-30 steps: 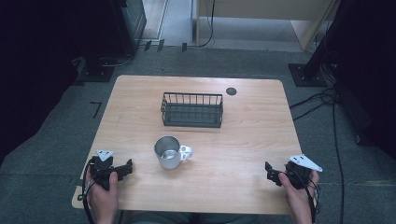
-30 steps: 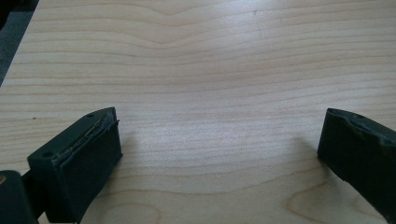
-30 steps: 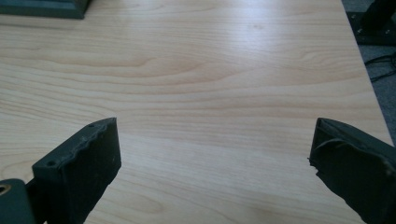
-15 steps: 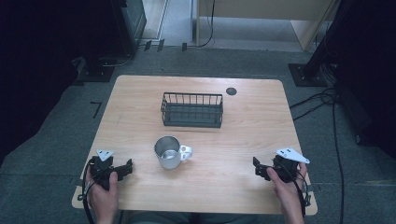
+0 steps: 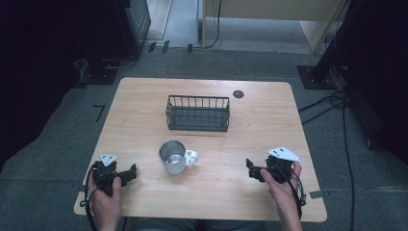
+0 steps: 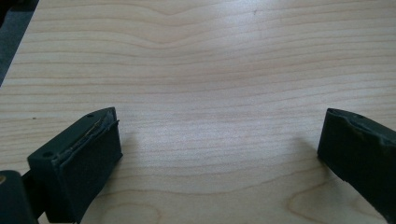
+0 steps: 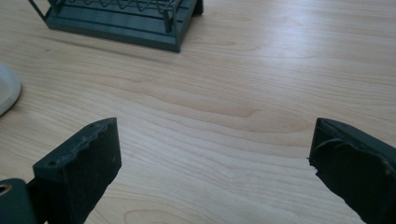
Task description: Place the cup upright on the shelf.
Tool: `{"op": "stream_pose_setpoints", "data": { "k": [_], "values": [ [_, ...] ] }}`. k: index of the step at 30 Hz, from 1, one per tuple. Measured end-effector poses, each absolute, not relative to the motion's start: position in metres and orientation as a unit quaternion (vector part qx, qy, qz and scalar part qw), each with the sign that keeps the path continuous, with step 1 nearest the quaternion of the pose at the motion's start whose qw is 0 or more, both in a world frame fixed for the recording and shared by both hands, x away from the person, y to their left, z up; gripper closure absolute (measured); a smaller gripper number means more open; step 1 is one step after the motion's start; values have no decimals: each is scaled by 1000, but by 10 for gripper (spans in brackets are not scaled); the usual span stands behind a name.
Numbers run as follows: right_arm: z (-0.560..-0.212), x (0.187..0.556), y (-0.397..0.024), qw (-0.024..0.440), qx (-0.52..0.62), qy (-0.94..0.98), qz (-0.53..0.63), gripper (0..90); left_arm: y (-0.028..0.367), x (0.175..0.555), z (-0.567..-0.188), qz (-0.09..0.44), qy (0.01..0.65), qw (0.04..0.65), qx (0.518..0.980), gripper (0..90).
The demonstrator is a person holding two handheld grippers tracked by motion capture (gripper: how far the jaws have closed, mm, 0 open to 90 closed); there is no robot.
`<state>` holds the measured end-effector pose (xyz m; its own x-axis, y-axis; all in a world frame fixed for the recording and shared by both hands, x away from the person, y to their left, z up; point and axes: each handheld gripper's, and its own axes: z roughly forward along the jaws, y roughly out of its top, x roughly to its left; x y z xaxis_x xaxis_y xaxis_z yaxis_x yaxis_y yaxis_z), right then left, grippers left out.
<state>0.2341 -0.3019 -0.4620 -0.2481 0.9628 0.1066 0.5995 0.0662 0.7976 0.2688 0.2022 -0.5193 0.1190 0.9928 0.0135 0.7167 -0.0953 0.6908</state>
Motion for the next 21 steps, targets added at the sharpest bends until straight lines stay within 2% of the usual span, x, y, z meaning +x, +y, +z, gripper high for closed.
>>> {"op": "stream_pose_setpoints", "data": {
  "k": [21],
  "values": [
    [-458, 249, -255, 215, 533, 715, 397, 17, 202, 269, -519, 252, 614, 275, 696, 0]
  ]
}}
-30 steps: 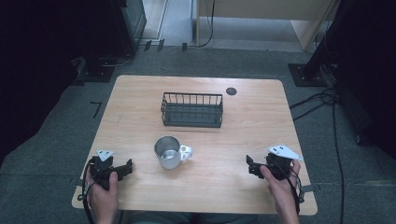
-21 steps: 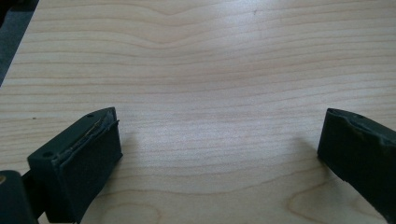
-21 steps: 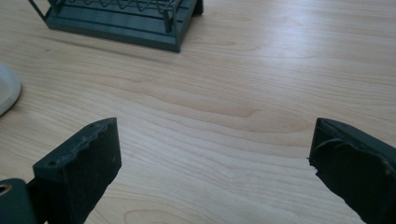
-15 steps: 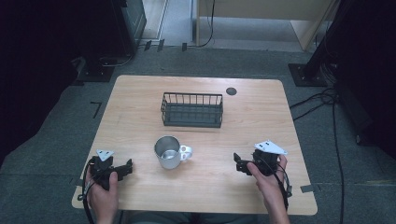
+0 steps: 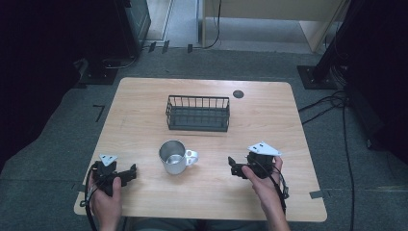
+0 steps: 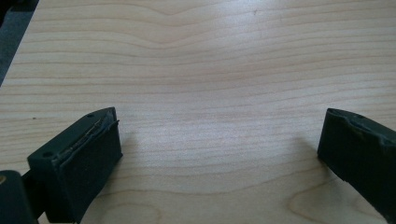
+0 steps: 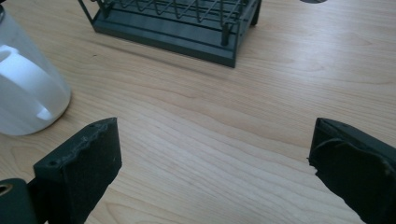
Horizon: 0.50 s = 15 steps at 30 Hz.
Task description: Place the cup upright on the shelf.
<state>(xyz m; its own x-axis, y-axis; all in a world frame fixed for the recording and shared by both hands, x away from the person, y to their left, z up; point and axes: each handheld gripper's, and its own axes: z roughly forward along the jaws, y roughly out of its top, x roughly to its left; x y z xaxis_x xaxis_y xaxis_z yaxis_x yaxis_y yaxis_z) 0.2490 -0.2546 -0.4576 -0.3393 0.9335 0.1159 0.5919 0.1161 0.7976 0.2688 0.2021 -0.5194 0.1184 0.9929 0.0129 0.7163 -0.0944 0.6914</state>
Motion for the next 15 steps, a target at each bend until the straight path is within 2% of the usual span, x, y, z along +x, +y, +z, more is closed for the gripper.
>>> {"op": "stream_pose_setpoints", "data": {
  "k": [15],
  "values": [
    [-458, 256, -224, 199, 512, 730, 406, 18, 202, 269, -519, 252, 614, 275, 696, 0]
  ]
}}
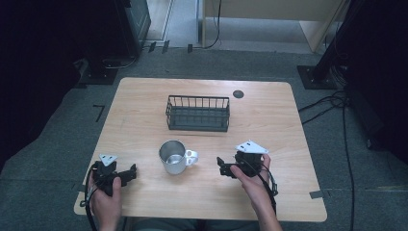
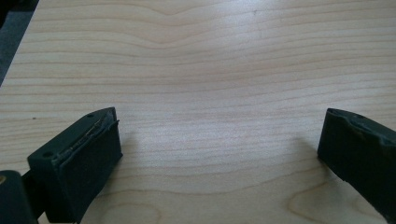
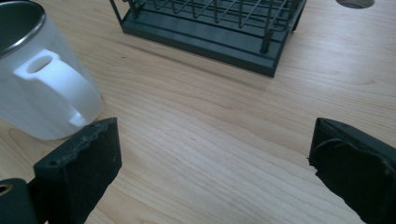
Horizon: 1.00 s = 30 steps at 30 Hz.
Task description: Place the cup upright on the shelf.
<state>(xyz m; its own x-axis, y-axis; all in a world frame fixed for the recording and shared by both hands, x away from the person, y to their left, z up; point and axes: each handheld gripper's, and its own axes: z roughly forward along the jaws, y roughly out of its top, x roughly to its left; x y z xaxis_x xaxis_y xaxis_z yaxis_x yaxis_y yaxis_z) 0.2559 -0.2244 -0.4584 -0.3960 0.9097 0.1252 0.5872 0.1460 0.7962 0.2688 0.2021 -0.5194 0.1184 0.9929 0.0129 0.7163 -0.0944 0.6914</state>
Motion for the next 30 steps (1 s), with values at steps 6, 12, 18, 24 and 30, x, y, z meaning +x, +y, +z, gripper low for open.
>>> {"op": "stream_pose_setpoints", "data": {
  "k": [6, 12, 18, 24, 30],
  "values": [
    [-459, 258, -213, 193, 502, 738, 408, 18, 202, 269, -519, 252, 614, 274, 696, 0],
    [-459, 260, -203, 187, 495, 743, 411, 18, 202, 269, -519, 252, 614, 275, 696, 0],
    [-458, 261, -194, 182, 486, 748, 414, 18, 202, 269, -519, 252, 614, 274, 696, 0],
    [-456, 263, -185, 174, 476, 752, 421, 18, 202, 269, -519, 252, 614, 274, 696, 0],
    [-453, 264, -175, 165, 467, 755, 429, 18, 202, 269, -519, 252, 614, 274, 696, 0]
  ]
}}
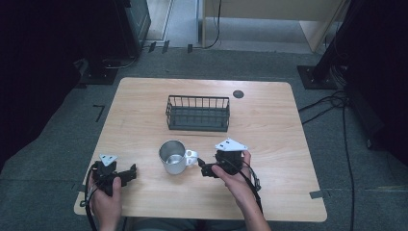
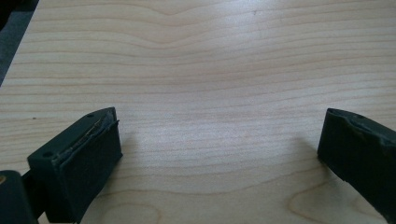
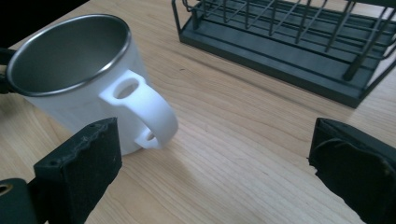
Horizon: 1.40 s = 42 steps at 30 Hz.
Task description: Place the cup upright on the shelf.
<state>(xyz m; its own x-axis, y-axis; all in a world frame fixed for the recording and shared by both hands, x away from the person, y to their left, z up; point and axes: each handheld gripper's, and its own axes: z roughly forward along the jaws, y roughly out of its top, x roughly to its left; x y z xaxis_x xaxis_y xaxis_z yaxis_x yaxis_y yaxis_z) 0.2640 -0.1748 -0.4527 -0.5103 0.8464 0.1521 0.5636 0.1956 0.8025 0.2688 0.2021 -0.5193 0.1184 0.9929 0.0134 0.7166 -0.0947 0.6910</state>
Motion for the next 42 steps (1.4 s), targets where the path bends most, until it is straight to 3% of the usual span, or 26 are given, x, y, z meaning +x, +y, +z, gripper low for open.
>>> {"op": "stream_pose_setpoints", "data": {
  "k": [14, 42],
  "values": [
    [-450, 267, -148, 132, 431, 768, 455, 0, 202, 269, -519, 252, 614, 274, 696, 0],
    [-456, 282, -95, 111, 378, 801, 450, 0, 202, 269, -519, 252, 615, 275, 695, 0]
  ]
}}
